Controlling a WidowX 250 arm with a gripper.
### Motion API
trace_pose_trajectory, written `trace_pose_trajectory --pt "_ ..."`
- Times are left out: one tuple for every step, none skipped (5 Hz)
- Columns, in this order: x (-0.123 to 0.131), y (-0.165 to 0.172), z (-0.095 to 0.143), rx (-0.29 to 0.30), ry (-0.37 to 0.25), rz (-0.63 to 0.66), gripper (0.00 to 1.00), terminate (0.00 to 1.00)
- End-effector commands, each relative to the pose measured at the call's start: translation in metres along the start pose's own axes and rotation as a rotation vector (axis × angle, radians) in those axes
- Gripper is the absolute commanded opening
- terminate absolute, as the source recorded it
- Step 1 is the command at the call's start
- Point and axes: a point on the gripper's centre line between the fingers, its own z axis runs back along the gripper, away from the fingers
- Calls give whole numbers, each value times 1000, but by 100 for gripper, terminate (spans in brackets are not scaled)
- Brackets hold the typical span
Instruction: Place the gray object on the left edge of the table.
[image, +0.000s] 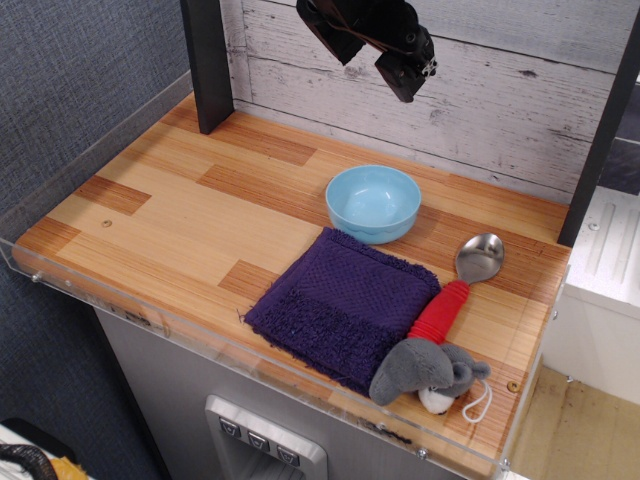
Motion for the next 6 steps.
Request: trace_pose_trajectory --pt "0 0 0 0 0 0 100 0" --pt "6 -32 8 -33 -35 -89 100 0" --pt "1 -72 29 -124 -108 -147 100 0" --pt "-17 -105 45 -154 -88 -192 100 0" --pt "-50 -124 54 -188 -37 -231 100 0" --pt "-80 -131 49 -210 36 -241 100 0"
